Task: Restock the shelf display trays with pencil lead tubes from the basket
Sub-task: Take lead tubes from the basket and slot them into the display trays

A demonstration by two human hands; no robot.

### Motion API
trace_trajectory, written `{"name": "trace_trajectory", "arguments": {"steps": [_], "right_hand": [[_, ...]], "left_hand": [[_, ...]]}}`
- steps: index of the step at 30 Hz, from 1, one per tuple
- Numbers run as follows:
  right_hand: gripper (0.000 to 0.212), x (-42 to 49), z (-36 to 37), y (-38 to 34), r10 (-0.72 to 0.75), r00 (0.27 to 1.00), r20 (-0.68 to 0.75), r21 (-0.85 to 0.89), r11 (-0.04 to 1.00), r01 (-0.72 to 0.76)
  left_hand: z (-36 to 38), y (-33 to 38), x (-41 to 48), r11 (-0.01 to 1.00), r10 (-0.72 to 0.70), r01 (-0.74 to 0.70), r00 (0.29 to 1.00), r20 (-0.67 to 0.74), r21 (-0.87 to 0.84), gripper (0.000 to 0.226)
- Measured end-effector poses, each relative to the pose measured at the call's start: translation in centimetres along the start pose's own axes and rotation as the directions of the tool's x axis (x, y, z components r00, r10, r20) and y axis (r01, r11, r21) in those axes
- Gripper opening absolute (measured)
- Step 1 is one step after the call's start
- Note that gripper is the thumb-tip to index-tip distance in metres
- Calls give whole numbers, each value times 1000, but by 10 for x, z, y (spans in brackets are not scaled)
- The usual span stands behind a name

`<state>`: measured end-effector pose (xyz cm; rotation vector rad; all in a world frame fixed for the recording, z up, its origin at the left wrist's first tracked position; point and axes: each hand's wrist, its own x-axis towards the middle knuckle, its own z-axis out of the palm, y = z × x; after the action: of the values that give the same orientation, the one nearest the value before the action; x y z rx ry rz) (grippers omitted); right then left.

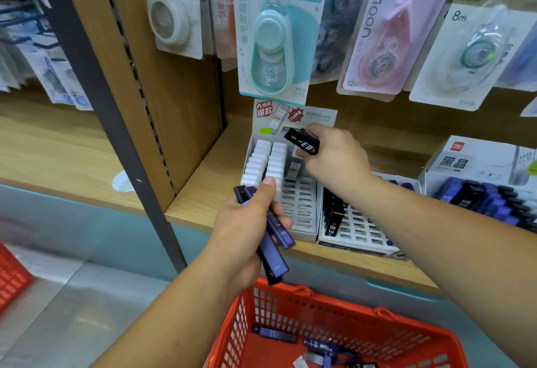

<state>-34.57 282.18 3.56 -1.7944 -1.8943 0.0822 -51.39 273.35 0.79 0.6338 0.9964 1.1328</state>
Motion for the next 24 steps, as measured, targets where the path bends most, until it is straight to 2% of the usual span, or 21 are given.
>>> {"name": "trace_trajectory", "arguments": {"steps": [3,5,8,11,12,14,17,20,24], "right_hand": [[22,-3,1,-1,-49,999,17,-129,990,50],[23,-2,-2,0,-7,996,94,-138,990,20],[9,0,-11,0,76,972,222,96,990,-99],[10,-8,-25,-5,99,980,172,274,951,-144],[12,-17,-35,-11,120,975,187,357,916,-181],[19,-42,-57,-19,144,923,356,475,823,-312],[26,-88,-84,-26,122,794,595,478,741,-472],[27,-118,-93,-18,142,757,638,503,668,-549],[28,-132,-100,9,273,751,601,555,533,-639]], "left_hand": [[0,1,0,1000,0,0,1000,-4,-22,28],[2,0,-2,1000,4,-4,1000,-3,-18,29],[5,1,-6,1000,7,-7,1000,2,-21,31],[9,3,-9,999,27,-27,999,-18,-37,30],[11,5,-10,998,34,-35,999,-22,-54,30],[19,8,-12,994,56,-58,998,-32,-89,30],[36,8,-18,990,70,-78,995,-65,-120,33],[56,1,-23,994,38,-41,999,-34,-98,40],[74,-16,-23,988,146,-146,989,-11,52,30]]}}
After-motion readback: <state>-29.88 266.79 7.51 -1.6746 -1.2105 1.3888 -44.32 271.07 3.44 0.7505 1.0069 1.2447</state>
